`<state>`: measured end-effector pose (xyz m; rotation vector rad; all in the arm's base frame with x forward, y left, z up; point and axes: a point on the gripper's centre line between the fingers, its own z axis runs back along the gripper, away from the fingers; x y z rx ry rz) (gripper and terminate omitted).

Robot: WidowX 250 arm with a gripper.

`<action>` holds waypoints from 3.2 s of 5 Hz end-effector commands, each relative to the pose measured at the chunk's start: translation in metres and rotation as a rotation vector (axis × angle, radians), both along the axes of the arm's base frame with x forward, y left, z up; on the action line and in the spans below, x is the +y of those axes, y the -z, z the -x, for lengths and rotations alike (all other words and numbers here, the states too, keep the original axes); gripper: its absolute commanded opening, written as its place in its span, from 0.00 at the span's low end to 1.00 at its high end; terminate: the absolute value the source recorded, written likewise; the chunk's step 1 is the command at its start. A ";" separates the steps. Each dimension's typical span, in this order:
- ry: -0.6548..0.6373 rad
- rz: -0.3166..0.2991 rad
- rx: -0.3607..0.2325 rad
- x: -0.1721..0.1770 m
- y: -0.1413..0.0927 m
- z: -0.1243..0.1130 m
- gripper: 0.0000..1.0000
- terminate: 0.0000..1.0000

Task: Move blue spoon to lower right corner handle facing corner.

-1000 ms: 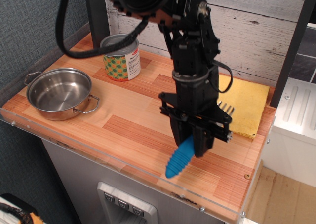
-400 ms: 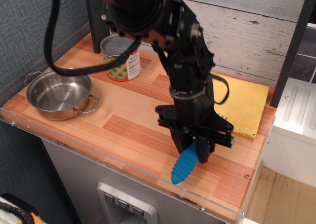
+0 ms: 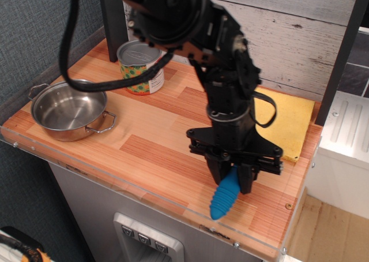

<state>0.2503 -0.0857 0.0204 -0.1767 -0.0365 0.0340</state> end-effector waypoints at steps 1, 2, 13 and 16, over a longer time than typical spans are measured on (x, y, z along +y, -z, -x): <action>-0.130 0.046 0.019 -0.012 -0.010 -0.004 0.00 0.00; -0.161 0.056 0.027 -0.015 -0.008 -0.004 0.00 0.00; -0.399 0.008 -0.154 -0.012 -0.027 0.026 1.00 0.00; -0.122 0.028 -0.115 0.009 -0.077 0.009 1.00 1.00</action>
